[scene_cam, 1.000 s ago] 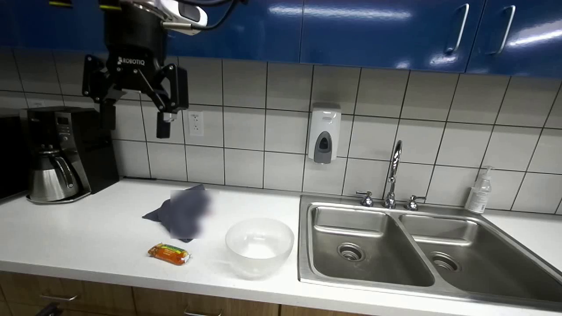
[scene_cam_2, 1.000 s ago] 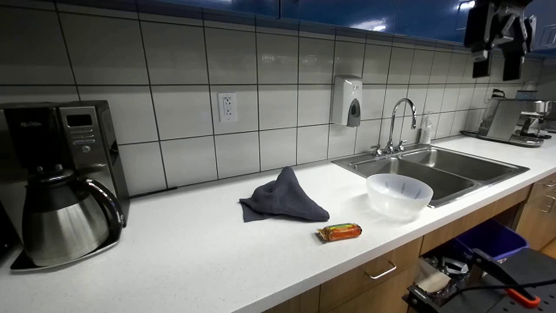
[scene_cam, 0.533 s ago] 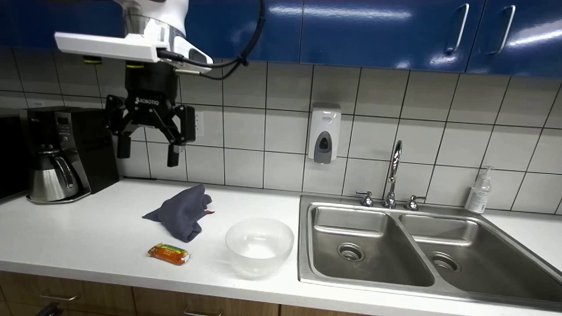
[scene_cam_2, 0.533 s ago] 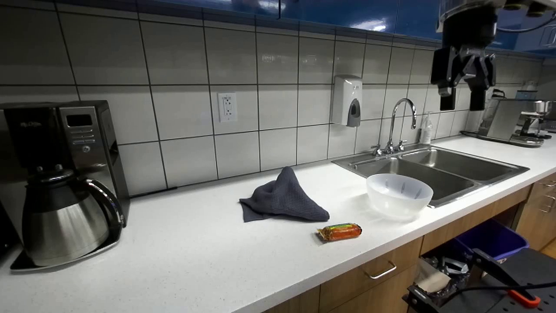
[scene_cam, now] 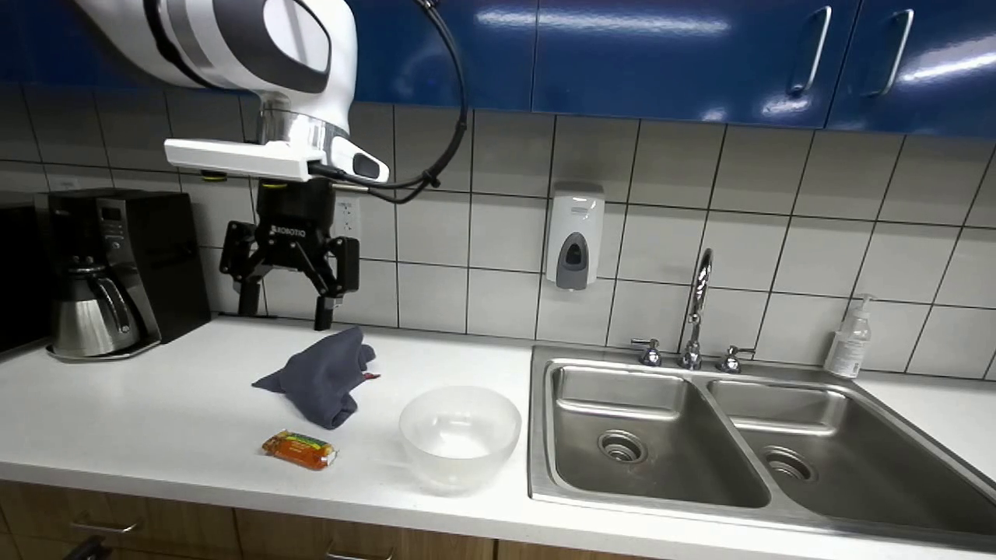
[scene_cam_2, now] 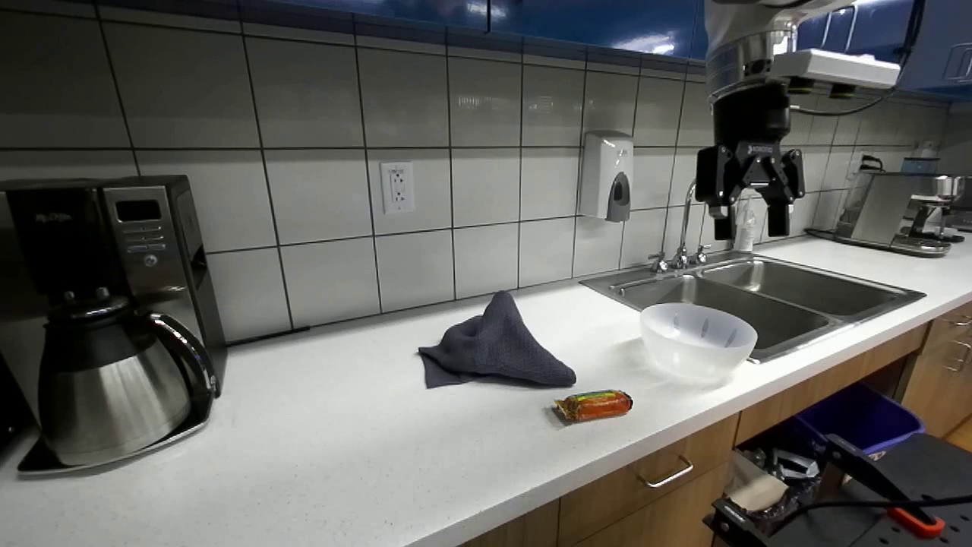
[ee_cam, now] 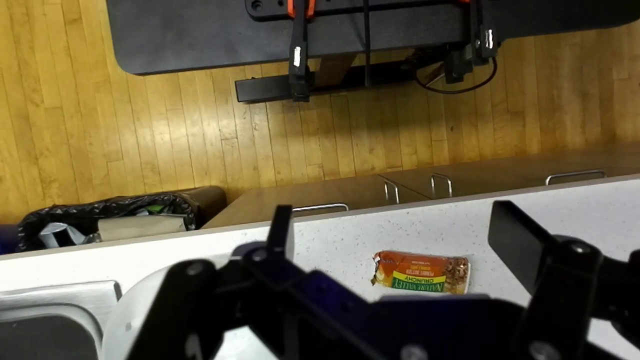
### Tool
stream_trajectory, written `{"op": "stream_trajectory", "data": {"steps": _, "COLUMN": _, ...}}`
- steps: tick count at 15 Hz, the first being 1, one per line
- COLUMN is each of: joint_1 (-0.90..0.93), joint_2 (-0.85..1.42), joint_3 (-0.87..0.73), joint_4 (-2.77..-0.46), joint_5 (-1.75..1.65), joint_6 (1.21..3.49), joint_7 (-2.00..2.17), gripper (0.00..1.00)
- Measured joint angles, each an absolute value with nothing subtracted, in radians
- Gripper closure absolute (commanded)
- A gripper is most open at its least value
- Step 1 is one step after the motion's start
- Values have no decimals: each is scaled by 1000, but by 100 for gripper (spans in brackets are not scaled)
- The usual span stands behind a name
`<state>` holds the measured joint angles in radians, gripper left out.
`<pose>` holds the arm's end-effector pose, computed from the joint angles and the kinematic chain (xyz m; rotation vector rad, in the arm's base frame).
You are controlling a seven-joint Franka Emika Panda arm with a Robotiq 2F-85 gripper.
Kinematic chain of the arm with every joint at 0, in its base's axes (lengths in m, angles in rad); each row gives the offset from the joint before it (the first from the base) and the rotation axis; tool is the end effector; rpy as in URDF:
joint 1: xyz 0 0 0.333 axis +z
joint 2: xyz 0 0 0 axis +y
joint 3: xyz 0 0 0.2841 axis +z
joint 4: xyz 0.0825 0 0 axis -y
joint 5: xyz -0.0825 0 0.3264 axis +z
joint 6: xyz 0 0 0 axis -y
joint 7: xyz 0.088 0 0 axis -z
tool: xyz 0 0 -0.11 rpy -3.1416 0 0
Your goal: Put the orange packet in the bowl.
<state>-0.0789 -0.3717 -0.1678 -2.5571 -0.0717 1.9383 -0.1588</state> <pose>0.3353 -0.0884 0.3768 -3.0716 0.0534 0.3803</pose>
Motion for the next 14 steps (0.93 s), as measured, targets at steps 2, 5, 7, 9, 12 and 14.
{"op": "stream_trajectory", "data": {"steps": 2, "joint_1": -76, "joint_2": -308, "joint_3": -152, "joint_4": -2524, "joint_5": -64, "joint_6": 1963, "joint_7": -141, "gripper": 0}}
{"op": "stream_trajectory", "data": {"steps": 5, "joint_1": -75, "joint_2": -217, "joint_3": -133, "joint_4": -2470, "joint_5": -55, "joint_6": 2008, "joint_7": -98, "gripper": 0}}
{"op": "stream_trajectory", "data": {"steps": 7, "joint_1": -75, "joint_2": -164, "joint_3": -128, "joint_4": -2435, "joint_5": -31, "joint_6": 2033, "joint_7": -74, "gripper": 0}}
{"op": "stream_trajectory", "data": {"steps": 9, "joint_1": -75, "joint_2": -117, "joint_3": -127, "joint_4": -2406, "joint_5": 7, "joint_6": 2052, "joint_7": -52, "gripper": 0}}
{"op": "stream_trajectory", "data": {"steps": 12, "joint_1": -75, "joint_2": -67, "joint_3": -118, "joint_4": -2384, "joint_5": 86, "joint_6": 2084, "joint_7": -10, "gripper": 0}}
{"op": "stream_trajectory", "data": {"steps": 14, "joint_1": -69, "joint_2": -43, "joint_3": -106, "joint_4": -2383, "joint_5": 140, "joint_6": 2114, "joint_7": 28, "gripper": 0}}
